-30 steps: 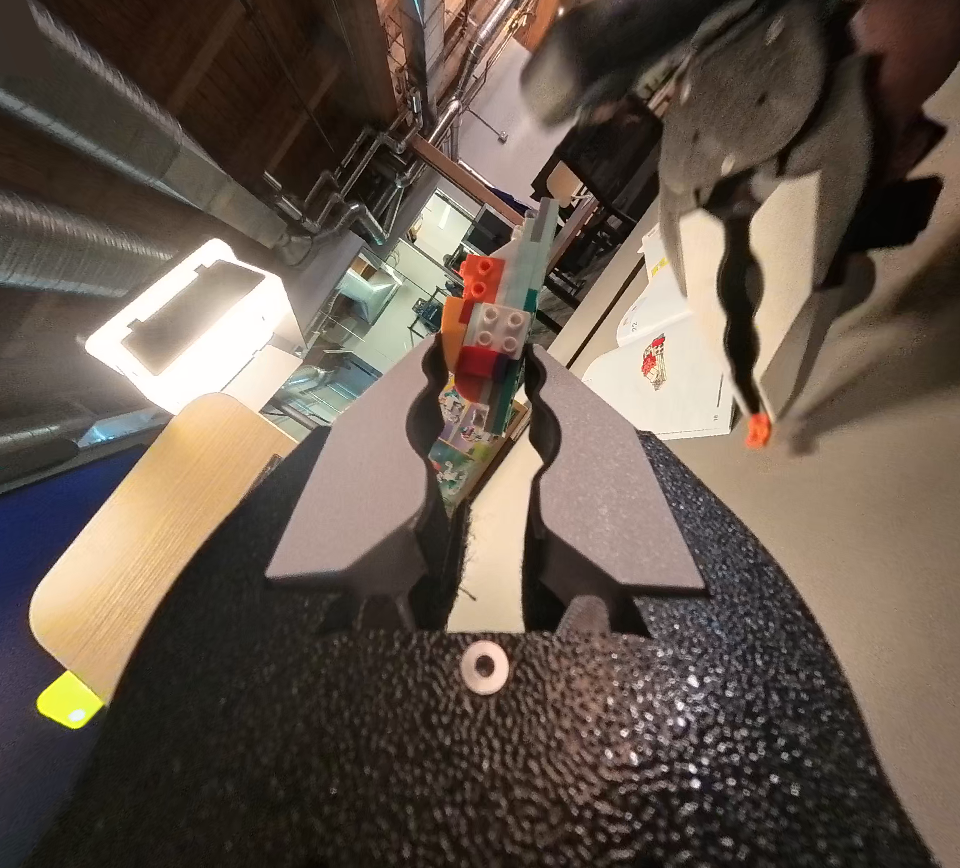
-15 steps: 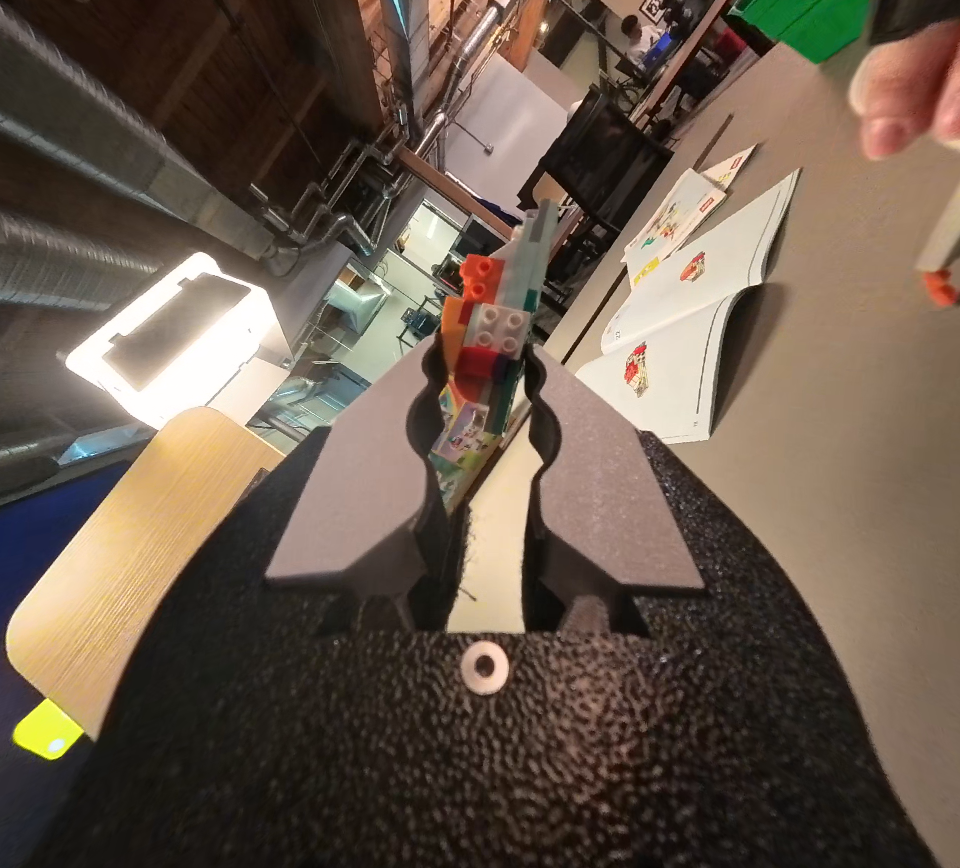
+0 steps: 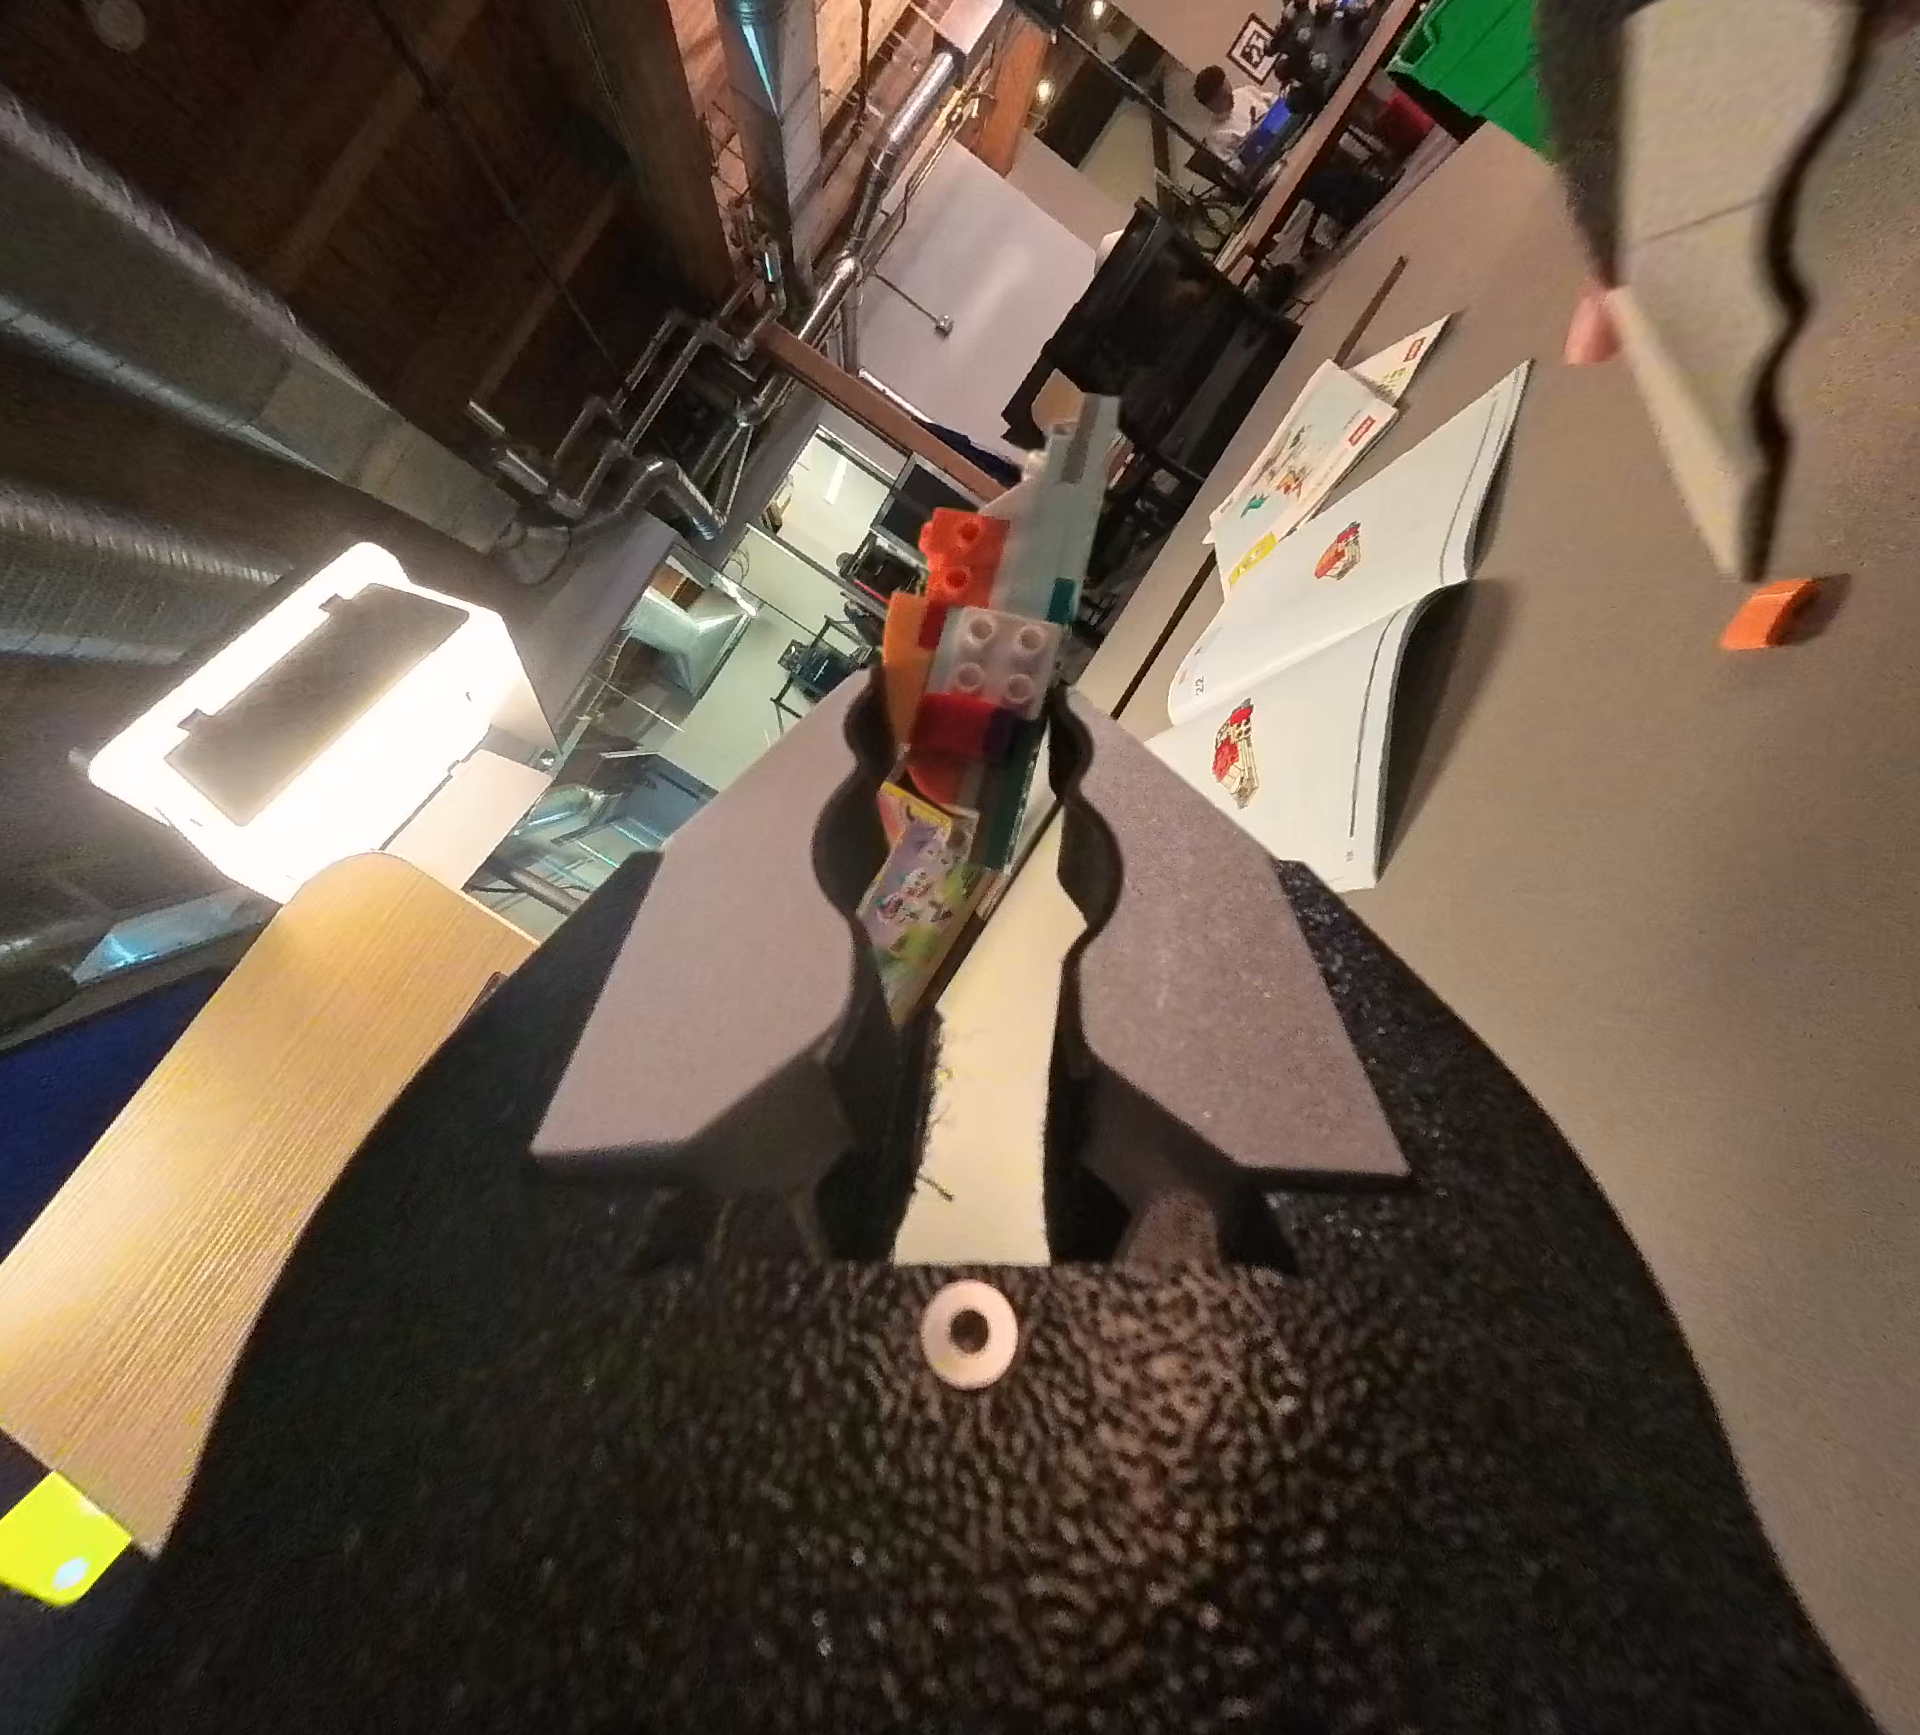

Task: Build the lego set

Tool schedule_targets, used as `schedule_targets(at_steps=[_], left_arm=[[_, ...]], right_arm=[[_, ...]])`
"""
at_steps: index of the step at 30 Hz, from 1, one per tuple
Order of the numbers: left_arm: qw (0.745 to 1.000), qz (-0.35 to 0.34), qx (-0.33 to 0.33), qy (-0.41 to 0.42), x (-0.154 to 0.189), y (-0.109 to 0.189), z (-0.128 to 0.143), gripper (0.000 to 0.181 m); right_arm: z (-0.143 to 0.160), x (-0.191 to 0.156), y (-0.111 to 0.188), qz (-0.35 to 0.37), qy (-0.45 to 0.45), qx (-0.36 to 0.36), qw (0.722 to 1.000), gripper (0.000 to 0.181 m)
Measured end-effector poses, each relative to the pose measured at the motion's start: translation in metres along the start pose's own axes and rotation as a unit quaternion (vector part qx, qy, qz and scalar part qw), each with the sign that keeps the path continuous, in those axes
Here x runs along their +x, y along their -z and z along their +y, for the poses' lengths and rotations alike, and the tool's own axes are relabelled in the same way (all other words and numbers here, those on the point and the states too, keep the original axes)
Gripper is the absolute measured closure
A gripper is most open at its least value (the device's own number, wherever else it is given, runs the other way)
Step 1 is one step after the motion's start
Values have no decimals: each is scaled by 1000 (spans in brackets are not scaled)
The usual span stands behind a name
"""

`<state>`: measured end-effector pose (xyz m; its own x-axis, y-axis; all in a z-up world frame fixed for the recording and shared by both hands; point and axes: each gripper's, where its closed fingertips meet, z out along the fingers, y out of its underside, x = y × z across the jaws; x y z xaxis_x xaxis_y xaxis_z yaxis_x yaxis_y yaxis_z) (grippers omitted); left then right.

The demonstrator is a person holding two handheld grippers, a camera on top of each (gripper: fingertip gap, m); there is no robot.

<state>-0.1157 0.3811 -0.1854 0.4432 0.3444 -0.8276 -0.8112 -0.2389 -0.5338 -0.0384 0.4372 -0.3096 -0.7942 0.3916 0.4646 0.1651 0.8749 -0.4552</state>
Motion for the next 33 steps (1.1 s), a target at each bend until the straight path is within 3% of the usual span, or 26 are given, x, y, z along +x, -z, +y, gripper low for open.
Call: schedule_targets(at_steps=[1,3,12,17,22,27,33], left_arm=[[1000,4,1,-2,2,0,0,154],[1000,9,3,-8,5,0,-1,154],[999,33,7,-22,19,-2,-5,154],[999,39,4,-22,21,-2,-3,154],[999,44,4,-22,23,-2,-3,154],[998,50,4,-24,25,-2,-2,154],[998,57,6,-29,28,-2,-3,155]], right_arm=[[-2,7,0,-10,-86,25,996,159],[2,21,0,-4,-166,49,985,159],[13,14,-7,-96,-281,65,953,166],[9,7,-7,-111,-286,68,949,165],[-15,-14,-4,-153,-266,98,947,158],[-6,-2,-4,-124,-248,96,956,158],[-15,-1,-7,-142,-174,112,968,150]])
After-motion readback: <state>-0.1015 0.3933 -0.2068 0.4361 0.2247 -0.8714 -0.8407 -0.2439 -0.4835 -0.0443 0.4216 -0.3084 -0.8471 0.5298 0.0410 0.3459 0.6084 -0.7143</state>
